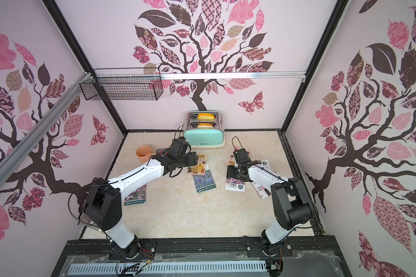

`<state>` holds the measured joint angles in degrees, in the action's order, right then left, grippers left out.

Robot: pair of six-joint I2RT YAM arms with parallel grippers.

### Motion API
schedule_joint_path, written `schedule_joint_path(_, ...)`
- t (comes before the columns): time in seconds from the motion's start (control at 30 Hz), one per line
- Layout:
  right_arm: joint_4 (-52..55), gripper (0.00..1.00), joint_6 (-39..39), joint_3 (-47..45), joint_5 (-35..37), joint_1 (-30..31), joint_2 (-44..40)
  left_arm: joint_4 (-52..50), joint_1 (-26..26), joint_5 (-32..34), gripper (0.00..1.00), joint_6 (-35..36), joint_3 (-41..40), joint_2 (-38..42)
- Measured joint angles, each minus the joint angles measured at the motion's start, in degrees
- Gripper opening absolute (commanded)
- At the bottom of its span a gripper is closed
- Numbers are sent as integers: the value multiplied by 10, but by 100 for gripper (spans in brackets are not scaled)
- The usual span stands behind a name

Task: Arrange the seed packets in a row
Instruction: Pick up the seed packet from the center of the board.

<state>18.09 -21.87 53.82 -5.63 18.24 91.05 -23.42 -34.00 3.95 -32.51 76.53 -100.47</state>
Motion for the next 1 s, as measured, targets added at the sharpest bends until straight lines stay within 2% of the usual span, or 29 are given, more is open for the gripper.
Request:
schedule_joint_path(0.2,-16,67,3,-34,-6,-28,-10,1,-33,-26,74,9,80,-110)
schedule_joint_path(0.43,-24,68,9,-79,-5,-88,-21,1,-81,-63,74,16,143,-183)
schedule_joint_path(0.87,-51,66,9,-81,-30,-89,0,-9,-98,-94,74,16,209,-285)
schedule_joint_path(1.0,-62,61,6,-81,-35,-89,4,-6,-109,-100,74,19,225,-297)
